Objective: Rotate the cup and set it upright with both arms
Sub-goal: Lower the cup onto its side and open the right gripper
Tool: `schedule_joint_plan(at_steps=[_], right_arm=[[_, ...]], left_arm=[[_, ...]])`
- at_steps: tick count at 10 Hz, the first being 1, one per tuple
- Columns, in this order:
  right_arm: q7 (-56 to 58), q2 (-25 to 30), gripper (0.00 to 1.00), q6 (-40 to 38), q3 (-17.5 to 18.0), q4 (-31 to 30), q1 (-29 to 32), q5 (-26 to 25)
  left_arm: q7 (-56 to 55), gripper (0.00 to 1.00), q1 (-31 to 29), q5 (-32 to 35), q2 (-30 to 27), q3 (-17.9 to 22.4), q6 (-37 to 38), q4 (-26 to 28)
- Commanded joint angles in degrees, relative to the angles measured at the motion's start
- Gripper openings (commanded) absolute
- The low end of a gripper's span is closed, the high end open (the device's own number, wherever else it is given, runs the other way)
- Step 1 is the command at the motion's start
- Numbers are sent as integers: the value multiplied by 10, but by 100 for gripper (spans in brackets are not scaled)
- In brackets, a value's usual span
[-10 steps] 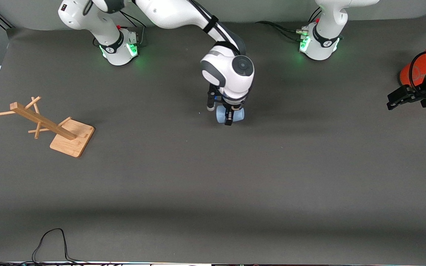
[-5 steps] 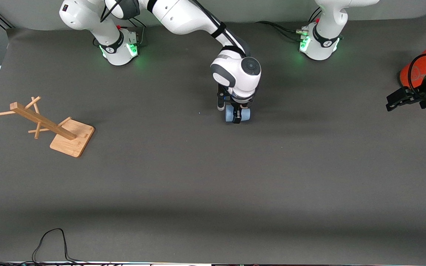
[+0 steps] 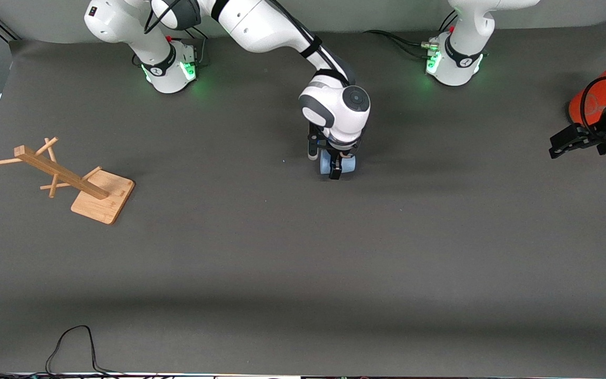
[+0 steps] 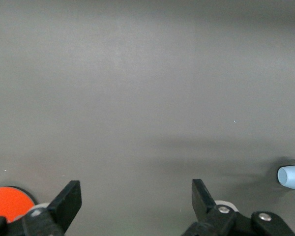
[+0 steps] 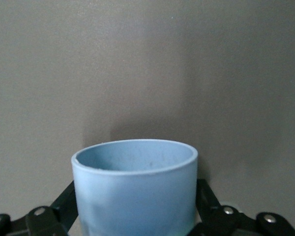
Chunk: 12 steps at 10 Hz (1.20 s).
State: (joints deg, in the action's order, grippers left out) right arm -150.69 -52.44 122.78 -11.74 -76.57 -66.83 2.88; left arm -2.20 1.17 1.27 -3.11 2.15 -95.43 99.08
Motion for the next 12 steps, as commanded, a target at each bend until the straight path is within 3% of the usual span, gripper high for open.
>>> schedule_joint_plan(at_steps=[1,4,7,10,12], right_arm=[[-2,22,100,-7,-9,12,-1,1],[-1,52,100,-47,-10,29,6,1],[39,120,100,-147,-10,50,33,7],[142,210,100,-244,-11,50,86,12],[311,270,100,-334,-12,50,138,38]], left_arm=[[4,100,-1,-3,-6,0,-10,5],[4,100,-1,-3,-6,0,-10,5],[4,100,0,-3,-6,0,-10,6],[2,100,3,-3,-4,0,-10,6],[-2,100,5,-3,-4,0,-10,5]])
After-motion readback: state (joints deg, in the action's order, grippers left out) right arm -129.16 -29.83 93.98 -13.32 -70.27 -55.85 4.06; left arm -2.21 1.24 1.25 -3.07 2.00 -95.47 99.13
